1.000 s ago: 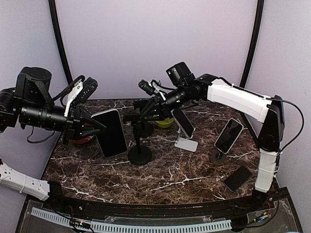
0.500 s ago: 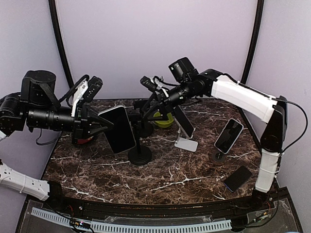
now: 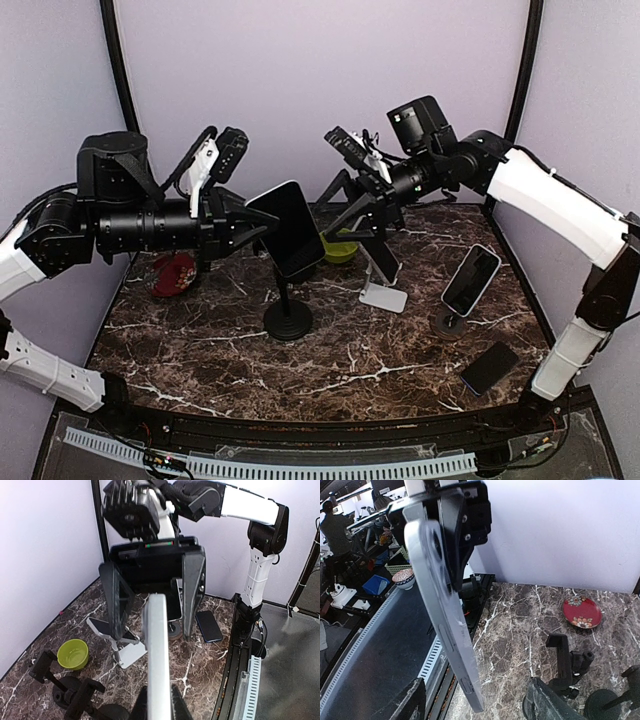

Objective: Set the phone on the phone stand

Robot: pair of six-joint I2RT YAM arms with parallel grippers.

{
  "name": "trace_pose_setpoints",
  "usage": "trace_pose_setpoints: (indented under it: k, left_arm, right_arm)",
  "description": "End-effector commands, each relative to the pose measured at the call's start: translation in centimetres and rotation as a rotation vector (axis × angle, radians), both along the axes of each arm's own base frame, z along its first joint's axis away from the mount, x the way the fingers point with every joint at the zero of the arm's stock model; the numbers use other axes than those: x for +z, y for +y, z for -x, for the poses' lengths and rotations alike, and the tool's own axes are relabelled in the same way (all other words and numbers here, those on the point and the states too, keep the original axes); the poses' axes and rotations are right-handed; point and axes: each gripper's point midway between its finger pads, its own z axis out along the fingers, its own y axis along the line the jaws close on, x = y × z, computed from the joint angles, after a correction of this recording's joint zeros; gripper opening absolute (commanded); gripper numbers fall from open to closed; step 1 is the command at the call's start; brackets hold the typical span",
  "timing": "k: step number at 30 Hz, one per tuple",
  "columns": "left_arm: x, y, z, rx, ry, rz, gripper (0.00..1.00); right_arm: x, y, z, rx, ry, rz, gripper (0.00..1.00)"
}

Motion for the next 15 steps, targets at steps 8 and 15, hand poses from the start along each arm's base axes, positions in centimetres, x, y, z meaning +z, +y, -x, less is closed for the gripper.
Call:
trace_pose_setpoints:
  k: [8,15]
  left_arm:
    - [6.2,0.0,-1.9,0.06,-0.138,0.214,0.0]
    - [5.0,-0.7,-2.4,0.034,-0.094,0.223,0.22]
  right_arm:
    - [-0.8,0.5,1.5,0.065,0.078,-0.005,0.37]
    - [-0.4,0.6,1.6,0.073,0.089,-0.017,0.0]
